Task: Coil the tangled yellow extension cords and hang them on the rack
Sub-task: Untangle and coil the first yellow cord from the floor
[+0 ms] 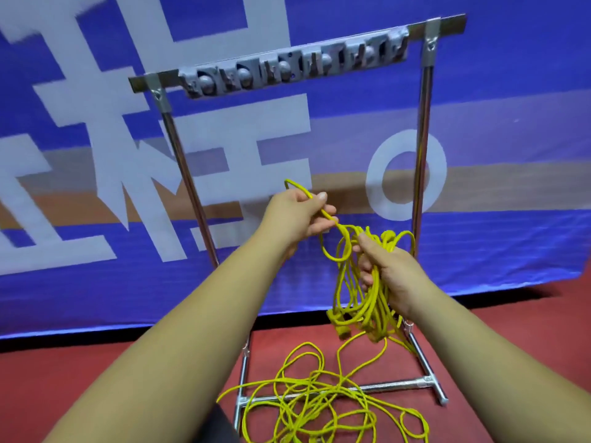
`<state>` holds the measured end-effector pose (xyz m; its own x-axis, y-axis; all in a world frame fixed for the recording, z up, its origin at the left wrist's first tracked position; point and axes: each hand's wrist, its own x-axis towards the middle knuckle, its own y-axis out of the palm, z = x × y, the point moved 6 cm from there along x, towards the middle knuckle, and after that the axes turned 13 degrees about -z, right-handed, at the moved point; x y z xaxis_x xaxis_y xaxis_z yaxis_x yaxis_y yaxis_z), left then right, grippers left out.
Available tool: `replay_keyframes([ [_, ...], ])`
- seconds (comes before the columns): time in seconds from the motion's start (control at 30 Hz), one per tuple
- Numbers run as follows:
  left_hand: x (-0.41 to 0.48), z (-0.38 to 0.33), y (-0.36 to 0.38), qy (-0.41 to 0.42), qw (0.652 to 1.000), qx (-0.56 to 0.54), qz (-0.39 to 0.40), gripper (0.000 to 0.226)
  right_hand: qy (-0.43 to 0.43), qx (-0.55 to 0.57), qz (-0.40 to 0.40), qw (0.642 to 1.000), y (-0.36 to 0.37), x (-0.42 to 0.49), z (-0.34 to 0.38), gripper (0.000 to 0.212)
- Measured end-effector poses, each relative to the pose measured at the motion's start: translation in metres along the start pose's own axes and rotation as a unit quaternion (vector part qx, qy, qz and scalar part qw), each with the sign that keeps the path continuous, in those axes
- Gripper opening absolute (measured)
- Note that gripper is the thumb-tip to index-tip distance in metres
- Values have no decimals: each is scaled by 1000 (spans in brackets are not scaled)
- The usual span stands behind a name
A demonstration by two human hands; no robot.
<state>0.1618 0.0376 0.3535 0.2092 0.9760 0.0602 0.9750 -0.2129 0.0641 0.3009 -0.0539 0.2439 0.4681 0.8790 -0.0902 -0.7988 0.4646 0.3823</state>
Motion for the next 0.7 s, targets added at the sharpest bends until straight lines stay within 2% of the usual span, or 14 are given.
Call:
replay_keyframes([
  [0.07, -4, 15, -4, -22, 1000, -19, -1, 15, 0, -58, 7, 998, -1, -4, -4, 37],
  [0.17, -7, 30, -13, -71, 993, -89, -9, 20, -7, -147, 0, 989, 0, -6, -12, 42],
  [0.3, -3, 55, -34, -90, 989, -112, -43, 15, 2, -154, 2, 988, 7, -1, -27, 41],
  [0.47, 4, 122, -61, -156, 982, -23, -105, 15, 5, -154, -4, 988, 11, 13, -41, 42],
  [0.6, -3, 159, -65, -271, 960, 48, -49, 34, 4, -154, 2, 988, 17, 22, -50, 42],
  [0.7, -2, 162, -63, -249, 960, 119, -38, 48, 17, -132, -9, 991, 16, 30, -55, 42],
])
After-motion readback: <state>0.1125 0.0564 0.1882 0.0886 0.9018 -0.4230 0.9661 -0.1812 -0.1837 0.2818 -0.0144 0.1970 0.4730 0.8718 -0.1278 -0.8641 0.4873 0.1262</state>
